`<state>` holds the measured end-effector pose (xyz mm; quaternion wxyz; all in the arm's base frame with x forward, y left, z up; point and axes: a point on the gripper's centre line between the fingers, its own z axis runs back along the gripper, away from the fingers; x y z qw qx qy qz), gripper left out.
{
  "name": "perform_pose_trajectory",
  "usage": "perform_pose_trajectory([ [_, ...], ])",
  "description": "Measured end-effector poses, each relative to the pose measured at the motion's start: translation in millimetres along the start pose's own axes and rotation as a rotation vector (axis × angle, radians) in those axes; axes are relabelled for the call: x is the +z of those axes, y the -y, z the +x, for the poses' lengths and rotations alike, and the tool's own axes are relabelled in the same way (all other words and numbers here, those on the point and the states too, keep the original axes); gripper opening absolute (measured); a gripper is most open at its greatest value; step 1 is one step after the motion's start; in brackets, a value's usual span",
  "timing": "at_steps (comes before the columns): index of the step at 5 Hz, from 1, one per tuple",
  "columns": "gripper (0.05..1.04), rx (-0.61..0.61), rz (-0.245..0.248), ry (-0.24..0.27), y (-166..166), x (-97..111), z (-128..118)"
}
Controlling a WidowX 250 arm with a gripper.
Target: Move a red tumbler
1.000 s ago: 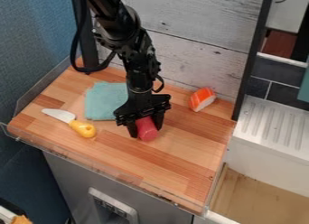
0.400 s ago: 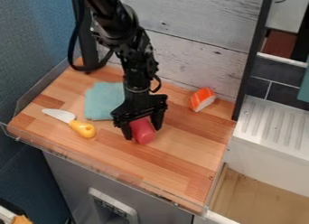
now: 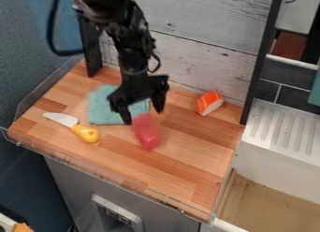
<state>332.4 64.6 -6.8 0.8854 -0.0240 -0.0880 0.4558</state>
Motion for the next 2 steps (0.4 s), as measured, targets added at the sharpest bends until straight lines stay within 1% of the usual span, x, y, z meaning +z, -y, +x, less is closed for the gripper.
perform_pose_trajectory([
  [1,1.0,0.0,-0.045,0.036,-2.1,20.7,9.5],
  [2,1.0,0.0,-0.046,0.037,-3.4,21.1,11.0],
])
